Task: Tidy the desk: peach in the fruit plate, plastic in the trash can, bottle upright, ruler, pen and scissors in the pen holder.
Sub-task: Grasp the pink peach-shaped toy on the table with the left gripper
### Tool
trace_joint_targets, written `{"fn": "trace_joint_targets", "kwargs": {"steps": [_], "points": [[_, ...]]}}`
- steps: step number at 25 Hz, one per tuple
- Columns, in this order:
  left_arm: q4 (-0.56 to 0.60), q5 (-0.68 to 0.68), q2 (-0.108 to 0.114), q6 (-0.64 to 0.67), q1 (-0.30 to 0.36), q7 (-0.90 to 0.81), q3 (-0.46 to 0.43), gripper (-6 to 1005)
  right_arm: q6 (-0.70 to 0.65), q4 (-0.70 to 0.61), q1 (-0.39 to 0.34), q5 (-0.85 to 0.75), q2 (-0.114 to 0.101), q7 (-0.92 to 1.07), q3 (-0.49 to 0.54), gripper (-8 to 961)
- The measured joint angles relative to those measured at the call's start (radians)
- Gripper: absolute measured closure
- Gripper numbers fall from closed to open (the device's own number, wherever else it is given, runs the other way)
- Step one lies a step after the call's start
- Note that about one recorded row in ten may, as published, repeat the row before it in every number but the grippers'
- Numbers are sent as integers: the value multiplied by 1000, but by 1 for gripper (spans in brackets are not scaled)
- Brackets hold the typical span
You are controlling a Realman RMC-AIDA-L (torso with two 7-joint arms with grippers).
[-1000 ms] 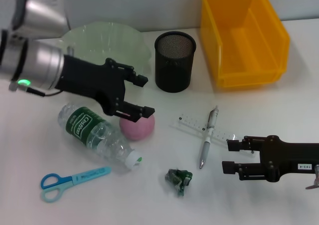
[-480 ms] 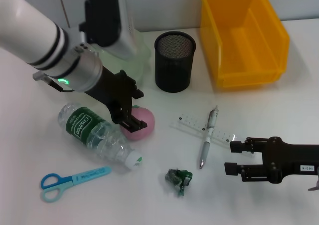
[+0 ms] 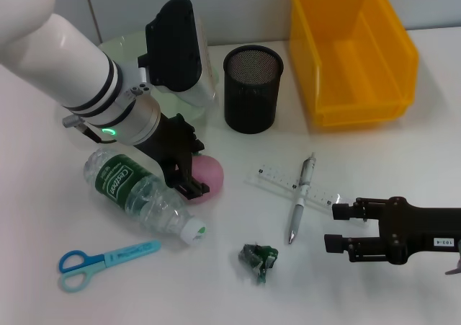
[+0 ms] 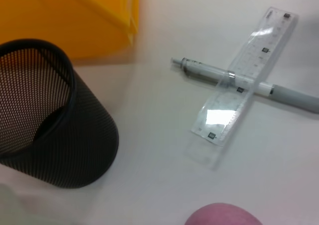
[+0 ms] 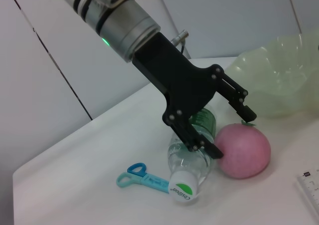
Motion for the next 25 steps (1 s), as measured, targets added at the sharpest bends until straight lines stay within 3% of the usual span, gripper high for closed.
{"fn": "trace_joint_targets", "kwargs": {"steps": [17,22,25], "points": [[-44,-38,-2,-52,-2,10,37,316,3,0,2,0,3,-10,0,198],[-41,-43,-2,-49,0,10,31,567,4,0,2,0,3,-10,0,198],[-28,-50,0,-44,9,11,29,598,6,0,2,0,3,-10,0,198]]}}
